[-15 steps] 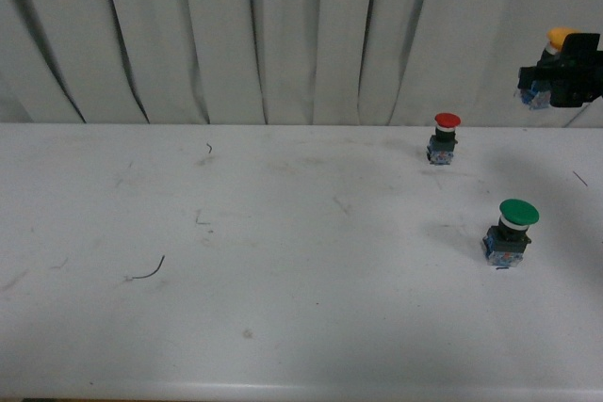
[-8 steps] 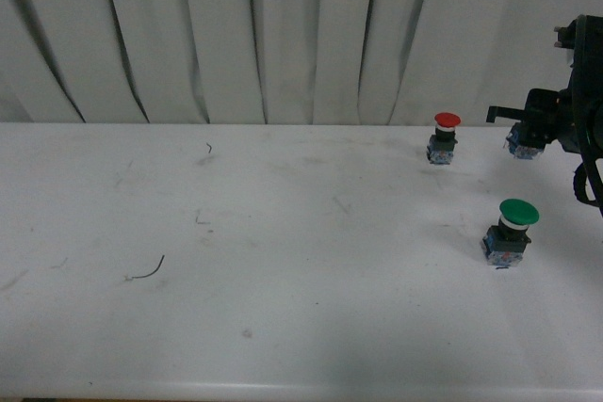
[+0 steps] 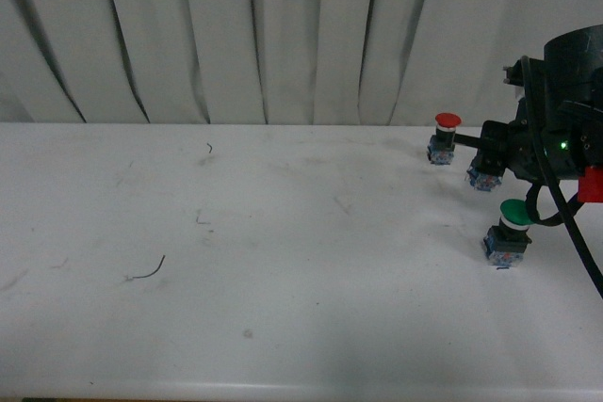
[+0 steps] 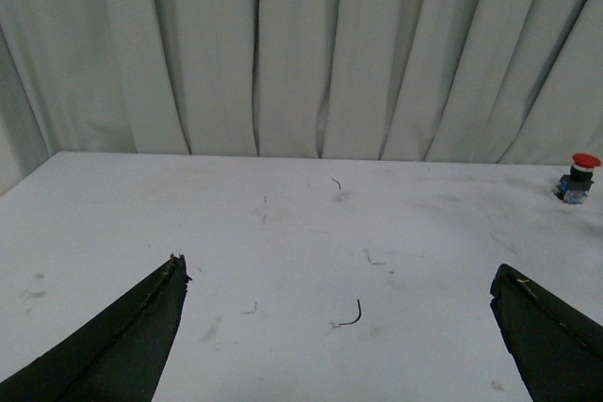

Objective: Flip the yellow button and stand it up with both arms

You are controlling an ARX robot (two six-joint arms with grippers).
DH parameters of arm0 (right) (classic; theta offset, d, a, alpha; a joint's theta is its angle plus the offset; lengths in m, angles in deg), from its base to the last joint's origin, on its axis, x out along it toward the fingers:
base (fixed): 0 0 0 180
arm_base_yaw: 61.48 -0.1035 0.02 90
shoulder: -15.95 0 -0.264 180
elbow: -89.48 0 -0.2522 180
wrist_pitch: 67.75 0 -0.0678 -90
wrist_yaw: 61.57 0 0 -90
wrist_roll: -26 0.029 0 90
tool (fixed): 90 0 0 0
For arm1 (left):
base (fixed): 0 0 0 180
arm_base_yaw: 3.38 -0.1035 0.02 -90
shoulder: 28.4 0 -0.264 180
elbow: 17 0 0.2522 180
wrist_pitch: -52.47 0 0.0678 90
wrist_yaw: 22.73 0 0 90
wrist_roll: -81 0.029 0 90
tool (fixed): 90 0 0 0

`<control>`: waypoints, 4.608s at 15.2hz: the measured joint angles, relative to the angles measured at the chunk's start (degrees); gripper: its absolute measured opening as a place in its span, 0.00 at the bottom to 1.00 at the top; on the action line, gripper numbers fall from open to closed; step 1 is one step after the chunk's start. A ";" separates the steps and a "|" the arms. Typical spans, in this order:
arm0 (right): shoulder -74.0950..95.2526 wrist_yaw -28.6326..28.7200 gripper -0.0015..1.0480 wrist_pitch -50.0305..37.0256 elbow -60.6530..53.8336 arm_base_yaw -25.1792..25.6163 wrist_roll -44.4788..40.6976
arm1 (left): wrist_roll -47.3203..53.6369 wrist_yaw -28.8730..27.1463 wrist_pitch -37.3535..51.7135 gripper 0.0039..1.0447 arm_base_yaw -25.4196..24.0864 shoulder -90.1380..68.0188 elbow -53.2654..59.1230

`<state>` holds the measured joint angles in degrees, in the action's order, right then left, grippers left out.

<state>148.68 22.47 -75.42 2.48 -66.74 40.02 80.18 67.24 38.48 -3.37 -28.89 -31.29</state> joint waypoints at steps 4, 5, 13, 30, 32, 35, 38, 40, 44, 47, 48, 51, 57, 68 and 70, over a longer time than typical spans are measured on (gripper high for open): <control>0.33 0.15 0.23 1.81 1.77 -0.44 0.55 | 0.00 0.00 0.02 0.94 0.00 0.00 0.00; 0.42 0.17 0.23 2.29 2.25 -0.50 0.55 | 0.00 0.00 0.02 0.94 0.00 0.00 0.00; 2.25 0.17 0.23 4.70 3.65 -0.72 0.22 | 0.00 0.00 0.02 0.94 0.00 0.00 0.00; -5.44 5.18 0.94 2.56 -0.90 1.81 -1.40 | 0.00 0.00 0.02 0.94 0.00 0.00 0.00; -21.59 12.22 0.94 -3.56 -15.37 6.95 -2.05 | 0.00 0.00 0.02 0.94 0.00 0.00 0.00; -41.81 18.40 0.94 -10.36 -28.48 13.46 -2.08 | 0.00 0.00 0.02 0.94 0.00 0.00 0.00; -60.63 18.47 0.85 -8.87 -38.97 15.34 -5.27 | 0.00 0.00 0.02 0.94 0.00 0.00 0.00; -71.43 15.69 0.68 -6.60 -47.34 14.58 -10.29 | 0.00 -0.02 0.02 0.94 0.00 0.00 0.00; -85.15 12.39 0.25 -8.28 -60.57 11.85 -13.29 | 0.00 0.00 0.02 0.94 0.00 0.00 0.00; -89.09 11.06 0.02 -8.46 -66.14 10.01 -13.86 | 0.02 0.00 0.02 0.94 0.00 0.00 0.00; -90.58 9.53 0.02 -8.39 -67.34 9.16 -13.79 | 0.00 0.00 0.02 0.94 0.00 0.00 0.00; -94.71 6.62 0.02 -7.74 -70.27 4.90 -13.86 | 0.00 0.00 0.02 0.94 0.00 0.00 0.00; -104.28 5.97 0.02 -2.84 -75.25 5.27 -13.86 | 0.00 0.00 0.02 0.94 0.00 0.00 0.00; -120.21 5.95 0.02 8.70 -78.60 5.27 -13.86 | 0.00 0.00 0.02 0.94 0.00 0.00 0.00; -122.14 5.95 0.02 10.75 -78.60 5.27 -13.88 | 0.00 0.00 0.02 0.94 0.00 0.00 0.00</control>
<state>26.54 28.42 -64.67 -76.12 -61.47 26.14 80.18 67.24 38.50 -3.37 -28.89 -31.29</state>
